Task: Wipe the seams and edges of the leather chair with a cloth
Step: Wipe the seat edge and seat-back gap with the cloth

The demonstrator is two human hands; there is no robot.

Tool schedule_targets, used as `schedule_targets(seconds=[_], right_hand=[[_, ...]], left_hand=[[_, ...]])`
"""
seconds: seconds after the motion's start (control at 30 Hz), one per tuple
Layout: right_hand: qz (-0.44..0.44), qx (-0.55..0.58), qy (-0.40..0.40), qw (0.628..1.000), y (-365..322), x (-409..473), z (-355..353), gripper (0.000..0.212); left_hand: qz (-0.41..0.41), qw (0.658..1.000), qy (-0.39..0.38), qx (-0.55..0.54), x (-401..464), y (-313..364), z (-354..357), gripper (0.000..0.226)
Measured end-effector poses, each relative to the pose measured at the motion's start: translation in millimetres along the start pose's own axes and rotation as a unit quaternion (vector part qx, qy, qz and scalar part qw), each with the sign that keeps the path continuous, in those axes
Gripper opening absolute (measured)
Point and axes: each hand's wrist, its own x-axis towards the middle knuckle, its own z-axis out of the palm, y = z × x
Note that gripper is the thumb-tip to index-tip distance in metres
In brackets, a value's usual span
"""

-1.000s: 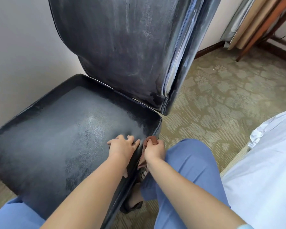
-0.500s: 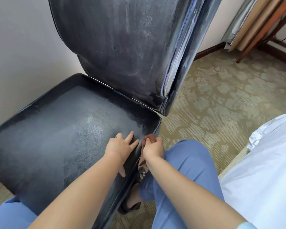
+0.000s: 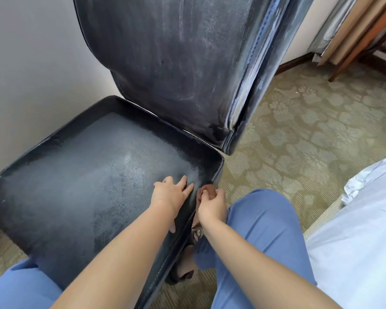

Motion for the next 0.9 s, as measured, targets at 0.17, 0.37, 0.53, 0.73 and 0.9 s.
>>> schedule_targets(seconds=[0.17, 0.37, 0.53, 0.73, 0.9], right_hand=[[-0.016, 0.028, -0.017, 0.999, 32.7, -40.4, 13.8, 0.013], [-0.021, 0.007, 0.012, 1.0, 2.2, 14.3, 3.7, 0.02], [-0.006, -0.006, 0.005, 1.0, -15.1, 33.1, -7.9, 0.025], [-0.021, 0.01, -0.019, 1.0, 29.5, -33.0, 9.7, 0.01], [-0.018, -0.007, -0.011, 1.0, 42.9, -54.6, 19.8, 0.013]], left_hand=[[-0.001, 1.0, -0.009, -0.005, 1.3, -0.8, 0.3, 0.14], [-0.033, 0.998, -0.039, -0.045, -0.7, 8.1, -8.3, 0.138], [-0.031, 0.997, -0.044, -0.058, -2.2, 5.9, -8.8, 0.137], [-0.023, 0.998, -0.035, -0.049, -0.5, 4.1, -6.0, 0.138], [-0.02, 0.999, -0.011, -0.038, -2.4, 4.3, 2.0, 0.134]])
